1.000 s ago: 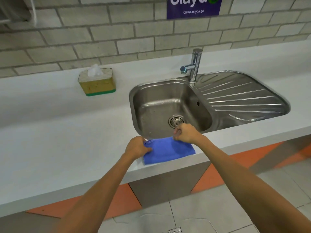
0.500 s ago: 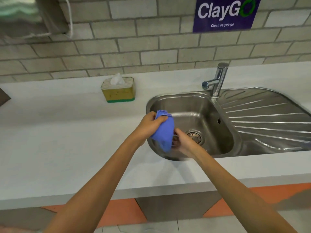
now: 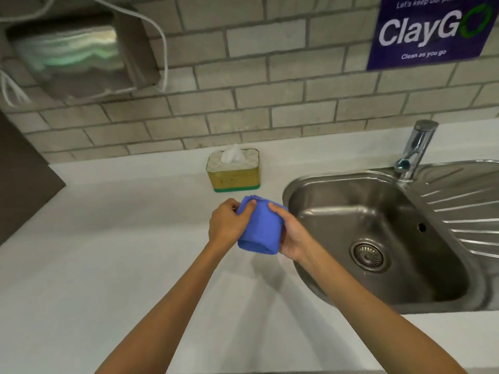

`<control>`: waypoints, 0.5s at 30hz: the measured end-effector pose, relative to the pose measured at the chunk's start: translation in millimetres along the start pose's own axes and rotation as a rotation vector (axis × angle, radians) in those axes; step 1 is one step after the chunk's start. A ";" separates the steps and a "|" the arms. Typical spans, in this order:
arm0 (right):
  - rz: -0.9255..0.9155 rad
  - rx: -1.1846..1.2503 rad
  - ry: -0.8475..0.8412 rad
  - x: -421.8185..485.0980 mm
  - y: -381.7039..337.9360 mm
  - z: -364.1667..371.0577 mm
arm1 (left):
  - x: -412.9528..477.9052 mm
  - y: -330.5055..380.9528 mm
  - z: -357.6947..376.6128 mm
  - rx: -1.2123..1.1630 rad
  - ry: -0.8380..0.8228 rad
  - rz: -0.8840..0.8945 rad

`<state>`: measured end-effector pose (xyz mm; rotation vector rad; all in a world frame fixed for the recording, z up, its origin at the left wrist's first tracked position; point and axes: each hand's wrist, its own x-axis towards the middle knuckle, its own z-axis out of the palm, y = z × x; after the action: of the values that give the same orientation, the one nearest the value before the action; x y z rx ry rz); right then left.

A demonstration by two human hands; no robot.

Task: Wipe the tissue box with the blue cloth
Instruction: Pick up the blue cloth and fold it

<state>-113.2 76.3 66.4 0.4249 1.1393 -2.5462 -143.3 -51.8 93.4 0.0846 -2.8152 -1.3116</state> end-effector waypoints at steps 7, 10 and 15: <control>-0.037 -0.084 -0.019 58.8 -4.5 47.2 | 48.1 -46.5 -43.1 -0.856 -0.563 -0.246; -0.085 -0.289 -0.021 79.1 -18.2 67.5 | 71.2 -66.4 -44.7 -1.062 -0.660 -0.328; -0.169 -0.618 -0.019 113.8 -32.7 87.9 | 104.3 -82.8 -37.0 -1.163 -0.658 -0.424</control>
<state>-241.5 11.6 99.6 0.1491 1.9213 -2.1517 -242.5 -139.9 54.7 0.2441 -1.8833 -3.3052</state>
